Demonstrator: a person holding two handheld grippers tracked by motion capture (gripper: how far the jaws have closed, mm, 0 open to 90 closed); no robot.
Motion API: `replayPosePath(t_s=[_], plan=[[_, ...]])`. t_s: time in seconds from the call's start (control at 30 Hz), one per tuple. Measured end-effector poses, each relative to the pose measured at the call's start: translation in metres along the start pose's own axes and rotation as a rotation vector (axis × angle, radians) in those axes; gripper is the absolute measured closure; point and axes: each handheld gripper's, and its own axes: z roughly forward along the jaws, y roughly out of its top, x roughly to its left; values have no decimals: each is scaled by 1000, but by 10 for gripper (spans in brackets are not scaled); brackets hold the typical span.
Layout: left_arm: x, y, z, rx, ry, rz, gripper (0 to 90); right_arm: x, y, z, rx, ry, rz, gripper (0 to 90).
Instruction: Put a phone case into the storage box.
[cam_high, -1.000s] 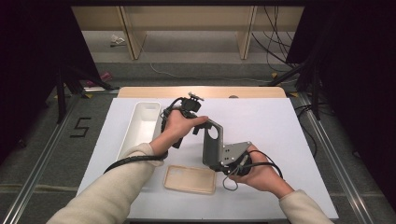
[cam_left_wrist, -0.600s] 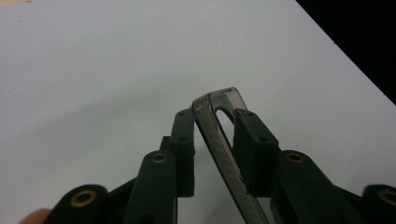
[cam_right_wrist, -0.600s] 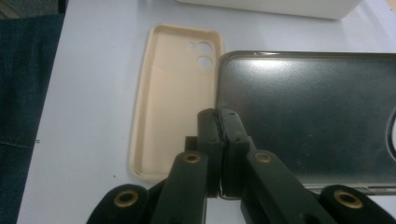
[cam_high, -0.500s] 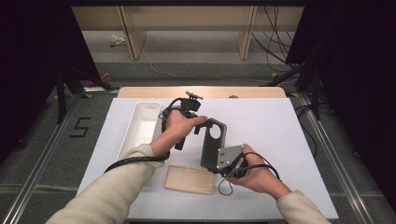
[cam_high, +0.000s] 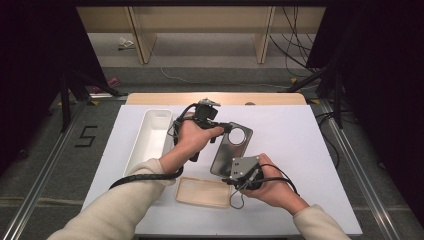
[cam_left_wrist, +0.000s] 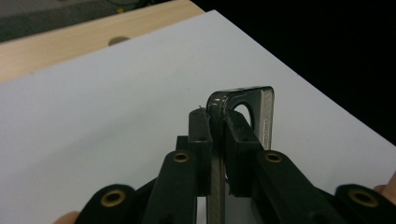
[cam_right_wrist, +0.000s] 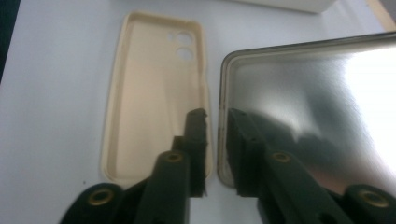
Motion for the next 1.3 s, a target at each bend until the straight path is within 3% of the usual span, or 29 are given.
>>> replayPosePath(t_s=[0.07,0.17,0.2,0.23,0.27,0.3,0.33,0.4,0.43,0.53,0.57,0.77,0.97,1.1,1.3], plan=[[1,-1,-2,-17,8,16,821,0,0,-2,-12,-6,25,707],[6,-7,-11,-85,35,76,821,-4,-4,-8,-62,-30,116,563],[6,-7,-11,-85,35,76,821,-4,-4,-8,-62,-30,116,563],[8,-10,-17,-118,40,104,820,-7,-7,-12,-84,-49,173,471],[9,-12,-20,-133,39,107,820,-8,-10,-13,-92,-57,202,424],[9,-12,-20,-133,39,107,820,-8,-10,-13,-92,-57,202,424],[12,-16,-27,-160,38,109,821,-11,-14,-17,-106,-96,246,361],[13,-18,-32,-174,41,113,820,-12,-16,-18,-111,-104,260,351],[16,-21,-39,-196,46,114,820,-14,-20,-21,-130,-115,296,308],[19,-24,-46,-214,50,114,820,-15,-22,-23,-145,-117,316,303],[22,-27,-50,-223,49,113,820,-16,-26,-26,-167,-121,349,289],[32,-44,-69,-282,47,78,820,-19,-34,-33,-215,-133,418,268],[42,-59,-87,-328,53,57,820,-21,-48,-45,-251,-174,485,259],[44,-61,-95,-340,54,64,820,-22,-56,-52,-275,-205,524,249],[46,-61,-102,-362,57,58,820,-22,-61,-55,-281,-218,538,243]])
